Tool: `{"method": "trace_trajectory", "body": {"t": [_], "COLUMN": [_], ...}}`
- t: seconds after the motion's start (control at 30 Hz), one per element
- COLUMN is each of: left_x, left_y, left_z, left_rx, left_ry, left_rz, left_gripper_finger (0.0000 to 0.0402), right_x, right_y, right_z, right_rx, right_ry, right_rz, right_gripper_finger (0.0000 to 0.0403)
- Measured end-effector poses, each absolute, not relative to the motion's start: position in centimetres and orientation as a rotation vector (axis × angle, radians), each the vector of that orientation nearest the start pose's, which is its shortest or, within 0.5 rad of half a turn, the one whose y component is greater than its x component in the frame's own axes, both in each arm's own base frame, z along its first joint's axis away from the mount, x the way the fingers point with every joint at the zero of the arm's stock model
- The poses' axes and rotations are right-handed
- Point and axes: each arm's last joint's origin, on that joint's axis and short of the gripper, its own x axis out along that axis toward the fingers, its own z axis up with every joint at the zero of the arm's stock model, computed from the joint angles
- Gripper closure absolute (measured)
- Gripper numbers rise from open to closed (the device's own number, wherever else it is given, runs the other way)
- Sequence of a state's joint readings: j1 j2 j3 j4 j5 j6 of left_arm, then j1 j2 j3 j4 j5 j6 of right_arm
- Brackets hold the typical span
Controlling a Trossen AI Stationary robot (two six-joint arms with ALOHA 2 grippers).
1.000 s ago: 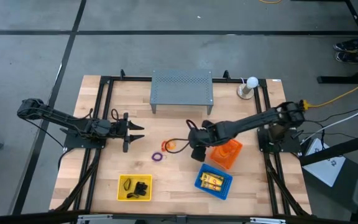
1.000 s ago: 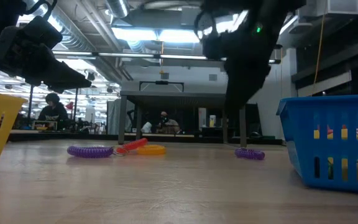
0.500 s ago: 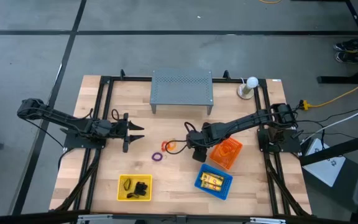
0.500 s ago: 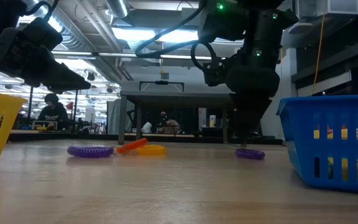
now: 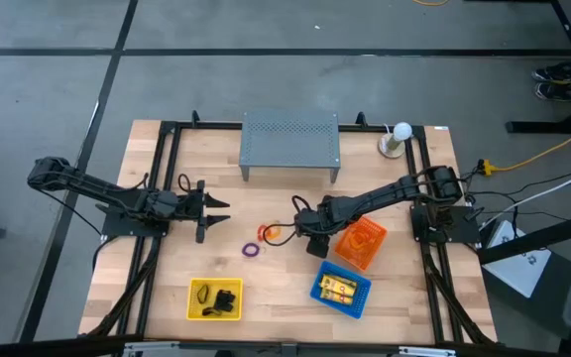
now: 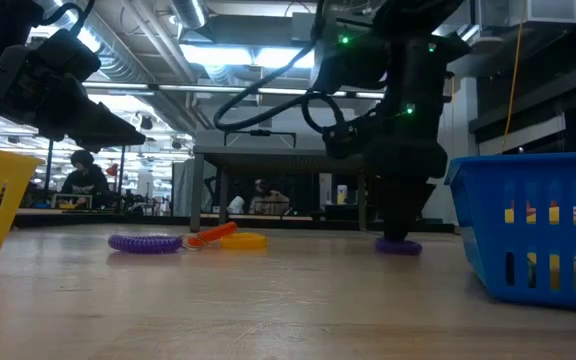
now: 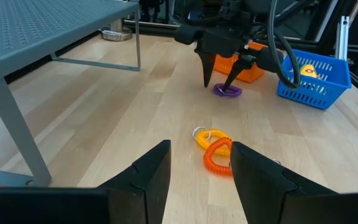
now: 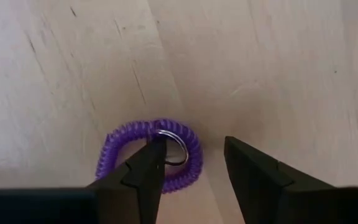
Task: Pick & Place Office Desk Supplies
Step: Put the violet spring keychain into the orange basket
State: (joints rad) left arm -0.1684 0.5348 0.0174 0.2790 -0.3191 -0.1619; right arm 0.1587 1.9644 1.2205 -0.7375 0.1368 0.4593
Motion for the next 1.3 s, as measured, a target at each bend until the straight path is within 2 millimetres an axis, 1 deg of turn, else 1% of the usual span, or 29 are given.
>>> {"method": "trace_trajectory", "body": {"t": [0.1,0.17,0.23,0.37,0.4,0.43,0.57,0.67,0.73,0.83,1.0,1.13,1.23,1.3], "left_x": [12.8,12.8,12.8,12.8,12.8,12.8,12.8,12.8,12.8,12.8,12.8,12.8,12.8,12.8], "left_y": [-1.3,-1.3,-1.3,-1.2,-1.3,-1.2,-1.2,-1.2,-1.2,-1.3,-1.3,-1.3,-1.2,-1.2], "left_z": [14.7,14.7,14.7,14.7,14.7,14.7,14.7,14.7,14.7,14.6,14.7,14.6,14.6,14.6], "left_rx": [-0.104,-0.104,-0.105,-0.105,-0.105,-0.105,-0.105,-0.111,-0.114,-0.115,-0.114,-0.113,-0.113,-0.112], "left_ry": [0.219,0.219,0.218,0.219,0.218,0.218,0.218,0.218,0.218,0.218,0.218,0.218,0.221,0.224], "left_rz": [0.168,0.169,0.169,0.169,0.169,0.169,0.169,0.169,0.170,0.170,0.170,0.169,0.170,0.170], "left_gripper_finger": [0.0240,0.0240,0.0240,0.0240,0.0240,0.0240,0.0240,0.0240,0.0240,0.0240,0.0240,0.0240,0.0240,0.0240], "right_x": [34.7,34.8,34.8,34.9,35.0,35.1,35.4,35.7,35.8,35.9,35.1,33.7,32.2,30.9], "right_y": [4.9,4.9,4.9,5.0,5.0,4.9,4.8,4.7,4.5,4.4,4.3,4.1,4.4,4.7], "right_z": [12.9,12.9,12.9,12.9,12.9,12.9,13.0,13.4,14.2,16.1,19.4,22.1,23.9,24.7], "right_rx": [0.156,0.146,0.144,0.151,0.151,0.150,0.139,0.129,0.121,0.115,0.114,0.120,0.137,0.148], "right_ry": [1.430,1.425,1.420,1.401,1.393,1.378,1.343,1.278,1.225,1.131,1.044,1.007,0.999,1.030], "right_rz": [-0.314,-0.317,-0.316,-0.315,-0.316,-0.319,-0.337,-0.372,-0.396,-0.403,-0.390,-0.411,-0.427,-0.442], "right_gripper_finger": [0.0240,0.0256,0.0285,0.0372,0.0384,0.0388,0.0377,0.0391,0.0396,0.0395,0.0397,0.0398,0.0398,0.0398]}}
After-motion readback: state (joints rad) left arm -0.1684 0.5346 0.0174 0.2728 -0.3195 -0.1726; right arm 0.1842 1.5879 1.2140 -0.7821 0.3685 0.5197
